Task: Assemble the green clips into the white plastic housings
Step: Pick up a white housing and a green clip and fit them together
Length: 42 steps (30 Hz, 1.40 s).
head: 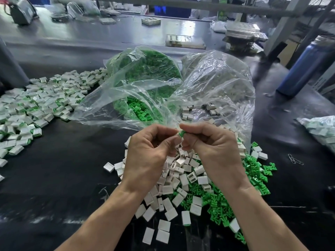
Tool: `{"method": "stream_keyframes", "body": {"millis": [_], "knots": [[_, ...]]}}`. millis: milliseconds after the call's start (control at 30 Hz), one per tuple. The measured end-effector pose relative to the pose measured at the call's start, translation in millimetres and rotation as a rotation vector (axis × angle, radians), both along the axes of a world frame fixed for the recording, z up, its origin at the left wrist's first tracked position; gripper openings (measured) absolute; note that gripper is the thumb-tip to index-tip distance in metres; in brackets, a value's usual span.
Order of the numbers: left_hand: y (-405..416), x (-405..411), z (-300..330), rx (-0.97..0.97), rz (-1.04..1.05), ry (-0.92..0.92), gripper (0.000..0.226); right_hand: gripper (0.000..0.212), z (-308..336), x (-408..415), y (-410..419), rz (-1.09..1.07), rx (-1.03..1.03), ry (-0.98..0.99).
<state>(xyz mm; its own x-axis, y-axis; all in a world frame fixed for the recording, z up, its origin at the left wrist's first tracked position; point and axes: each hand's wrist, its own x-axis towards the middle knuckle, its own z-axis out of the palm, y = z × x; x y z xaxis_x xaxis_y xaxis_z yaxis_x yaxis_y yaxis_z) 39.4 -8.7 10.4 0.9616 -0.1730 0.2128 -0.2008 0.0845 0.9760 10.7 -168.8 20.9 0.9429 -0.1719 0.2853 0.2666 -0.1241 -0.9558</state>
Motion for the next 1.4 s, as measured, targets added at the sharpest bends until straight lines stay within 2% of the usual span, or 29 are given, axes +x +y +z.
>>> {"method": "stream_keyframes", "body": {"millis": [200, 500, 733, 833, 933, 1000, 1100, 1233, 1300, 1400], "knots": [[-1, -1, -1, -0.016, 0.031, 0.034, 0.010, 0.021, 3, -3, 8, 0.007, 0.111, 0.017], [3, -1, 4, 0.108, -0.030, -0.064, 0.014, 0.013, 4, -3, 2, 0.032, 0.164, 0.095], [1, 1, 8, 0.176, -0.036, -0.179, 0.010, 0.015, 2, 3, -6, 0.152, 0.392, 0.196], [0, 4, 9, 0.209, -0.038, -0.238, 0.009, 0.027, 1, 6, -6, 0.245, 0.477, 0.237], [-3, 5, 8, 0.149, -0.061, -0.228, 0.009, 0.040, 3, 5, -1, 0.384, 0.502, 0.251], [-5, 3, 9, 0.067, -0.103, -0.181, 0.011, 0.049, 2, 5, 6, 0.413, 0.510, 0.287], [-9, 2, 10, 0.046, -0.142, -0.175, 0.016, 0.066, -2, 5, 14, 0.327, 0.450, 0.379], [-13, 0, 14, 0.045, -0.188, -0.193, 0.019, 0.061, -2, 4, 17, 0.136, 0.326, 0.366], [-15, -1, 14, 0.038, -0.193, -0.195, 0.018, 0.056, 2, 3, 17, 0.139, 0.314, 0.360], [-18, 0, 15, -0.007, -0.192, -0.189, 0.014, 0.063, 12, 3, 17, 0.182, 0.261, 0.355]]}}
